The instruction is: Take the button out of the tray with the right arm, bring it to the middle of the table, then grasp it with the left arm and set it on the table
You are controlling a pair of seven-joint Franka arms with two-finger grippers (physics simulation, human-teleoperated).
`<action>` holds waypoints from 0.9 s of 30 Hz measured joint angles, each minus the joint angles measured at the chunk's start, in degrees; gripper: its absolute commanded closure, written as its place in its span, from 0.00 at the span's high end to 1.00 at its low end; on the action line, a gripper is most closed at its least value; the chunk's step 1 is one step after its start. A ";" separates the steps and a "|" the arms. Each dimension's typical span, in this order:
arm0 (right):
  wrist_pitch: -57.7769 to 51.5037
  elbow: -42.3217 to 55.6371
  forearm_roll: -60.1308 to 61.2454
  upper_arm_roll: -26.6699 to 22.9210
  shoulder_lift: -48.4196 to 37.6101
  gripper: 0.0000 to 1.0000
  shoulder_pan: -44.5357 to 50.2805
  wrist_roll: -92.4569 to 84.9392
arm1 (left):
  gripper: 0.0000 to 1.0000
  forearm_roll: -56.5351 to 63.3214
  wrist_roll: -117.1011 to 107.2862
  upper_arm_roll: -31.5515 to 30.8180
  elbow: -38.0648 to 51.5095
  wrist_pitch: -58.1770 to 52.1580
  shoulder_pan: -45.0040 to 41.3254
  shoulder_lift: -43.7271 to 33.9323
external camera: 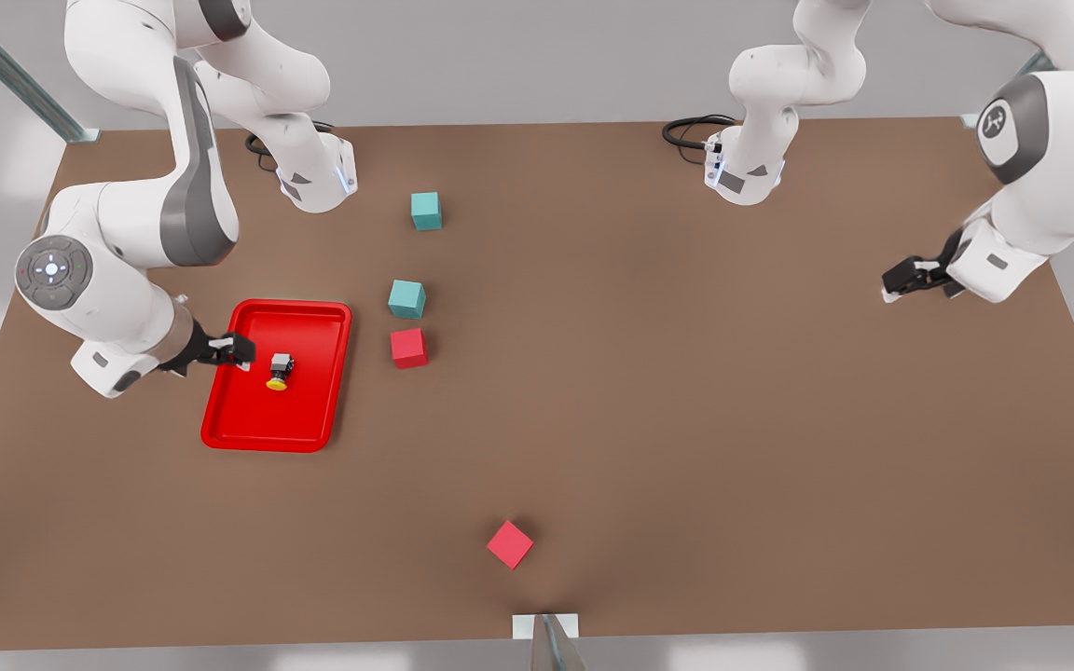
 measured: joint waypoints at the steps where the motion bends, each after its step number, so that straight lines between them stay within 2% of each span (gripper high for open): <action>1: 0.24 0.24 0.00 0.00 0.01 1.00 -0.11 0.01 | 1.00 0.05 -0.11 0.01 0.00 0.57 0.58 0.23; 4: -0.83 0.74 -0.25 0.07 0.77 1.00 0.11 -0.49 | 1.00 0.16 -0.41 0.01 0.11 1.82 1.71 1.58; 6: -2.60 3.64 -0.69 0.14 4.50 1.00 0.55 -0.73 | 1.00 0.22 -0.57 -0.01 0.64 2.63 0.39 4.74; 10: -4.52 2.46 -1.02 0.29 7.80 1.00 1.21 -0.51 | 1.00 0.24 -0.77 -0.16 0.85 4.45 -10.61 6.95; 15: 6.45 -27.71 -1.19 0.34 -4.45 1.00 -1.42 0.33 | 1.00 0.20 -0.75 -0.14 0.79 5.57 -10.20 6.13; 22: 28.67 -43.19 -1.28 0.35 -3.65 1.00 -6.69 1.14 | 1.00 0.19 -0.72 -0.13 0.78 6.10 -9.78 4.74; 27: 44.65 -50.50 -1.32 0.34 -3.27 1.00 -8.29 1.60 | 1.00 0.19 -0.71 -0.14 0.78 6.20 -10.05 4.95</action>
